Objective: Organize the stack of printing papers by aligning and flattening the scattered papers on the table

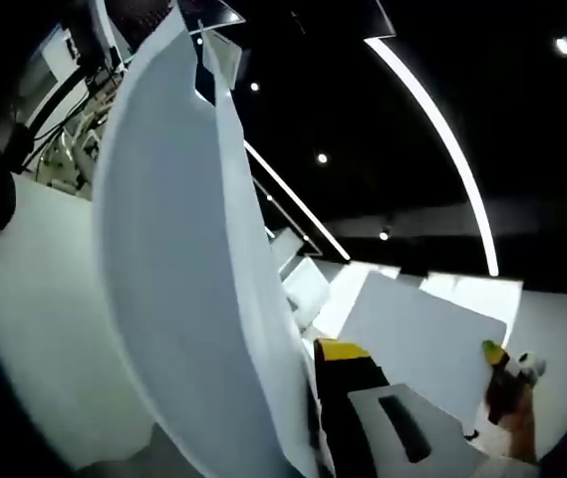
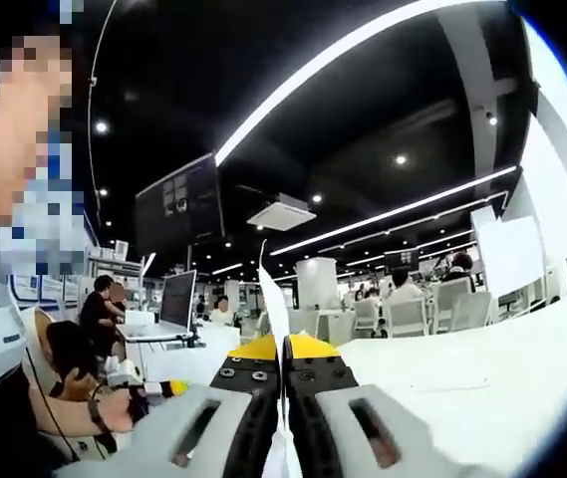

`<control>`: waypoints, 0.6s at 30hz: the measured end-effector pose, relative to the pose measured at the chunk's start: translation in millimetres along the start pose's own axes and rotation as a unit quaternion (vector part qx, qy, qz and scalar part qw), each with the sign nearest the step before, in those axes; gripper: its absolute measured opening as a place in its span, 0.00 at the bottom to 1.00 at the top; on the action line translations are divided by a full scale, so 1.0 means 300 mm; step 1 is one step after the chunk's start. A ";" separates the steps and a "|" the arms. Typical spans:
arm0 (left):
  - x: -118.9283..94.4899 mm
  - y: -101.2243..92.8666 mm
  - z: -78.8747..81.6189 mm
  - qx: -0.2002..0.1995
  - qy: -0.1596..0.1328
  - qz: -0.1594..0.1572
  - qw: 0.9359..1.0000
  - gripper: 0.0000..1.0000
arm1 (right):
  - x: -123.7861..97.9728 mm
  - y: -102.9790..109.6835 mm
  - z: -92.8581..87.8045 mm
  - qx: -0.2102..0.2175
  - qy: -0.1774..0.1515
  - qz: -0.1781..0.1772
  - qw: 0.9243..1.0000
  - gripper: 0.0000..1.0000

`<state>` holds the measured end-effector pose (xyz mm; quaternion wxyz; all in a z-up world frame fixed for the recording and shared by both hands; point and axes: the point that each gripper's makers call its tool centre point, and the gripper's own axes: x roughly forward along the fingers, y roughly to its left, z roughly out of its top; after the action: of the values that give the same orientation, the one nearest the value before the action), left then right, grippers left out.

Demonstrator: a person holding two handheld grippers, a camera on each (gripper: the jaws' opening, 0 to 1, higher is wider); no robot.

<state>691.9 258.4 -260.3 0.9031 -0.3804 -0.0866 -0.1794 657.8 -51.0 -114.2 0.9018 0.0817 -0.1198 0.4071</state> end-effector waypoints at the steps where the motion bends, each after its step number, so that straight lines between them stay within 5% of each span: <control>1: 0.000 0.000 0.000 0.000 0.000 0.000 1.000 0.10 | 0.001 0.007 0.007 -0.001 -0.002 0.003 1.000 0.00; 18: -0.003 -0.008 -0.002 -0.003 -0.002 -0.001 1.000 0.11 | 0.001 0.087 0.066 0.004 -0.034 0.036 0.999 0.00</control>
<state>690.0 256.6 -259.5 0.9016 -0.3835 -0.0882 -0.1798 635.3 -38.5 -93.8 0.8816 0.0946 -0.1514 0.4370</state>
